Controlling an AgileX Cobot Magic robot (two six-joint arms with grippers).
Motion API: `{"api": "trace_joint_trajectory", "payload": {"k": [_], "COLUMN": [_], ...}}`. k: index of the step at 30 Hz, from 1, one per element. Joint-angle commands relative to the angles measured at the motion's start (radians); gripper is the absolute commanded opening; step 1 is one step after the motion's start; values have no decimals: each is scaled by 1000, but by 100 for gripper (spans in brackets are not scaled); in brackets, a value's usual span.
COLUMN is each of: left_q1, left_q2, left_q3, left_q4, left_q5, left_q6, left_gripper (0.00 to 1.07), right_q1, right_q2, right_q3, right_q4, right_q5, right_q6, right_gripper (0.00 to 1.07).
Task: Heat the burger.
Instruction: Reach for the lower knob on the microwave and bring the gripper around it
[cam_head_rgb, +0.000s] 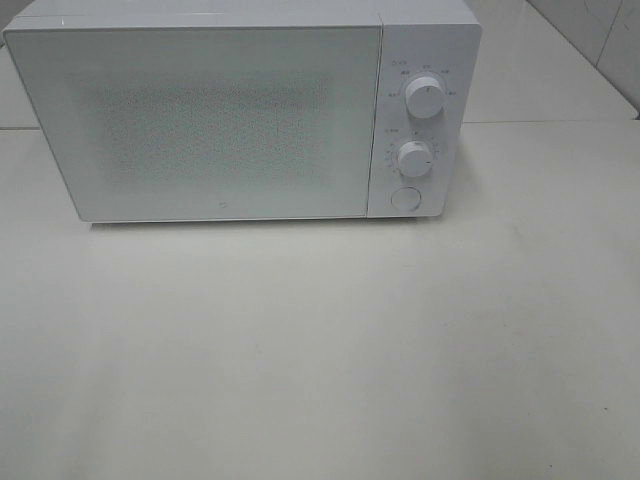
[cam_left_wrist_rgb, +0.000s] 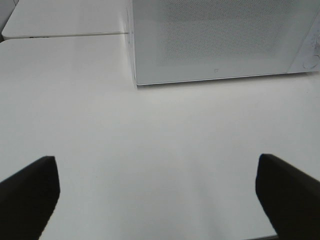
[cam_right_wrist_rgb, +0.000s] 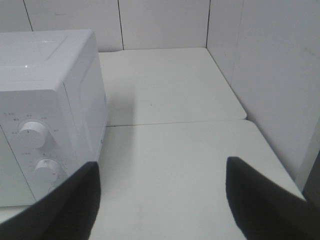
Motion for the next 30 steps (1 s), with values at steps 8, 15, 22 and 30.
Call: {"api": "trace_joint_trajectory", "payload": {"k": [8, 15, 22, 30], "left_q1": [3, 3, 3, 3], "left_q2": [-24, -22, -18, -18], "left_q3": [-1, -1, -1, -1], "left_q4": [-5, -3, 0, 2], "left_q5": [-11, -11, -11, -10], "left_q6": [-3, -3, -3, -3], "left_gripper": [100, 100, 100, 100], "right_q1": [0, 0, 0, 0], "right_q2": [87, 128, 211, 404], "right_q3": [59, 59, 59, 122], "right_q4": [0, -9, -56, -59], "right_q5": [-198, -283, -306, -616], "right_q6": [205, 277, 274, 274], "right_gripper": [69, 69, 69, 69]}}
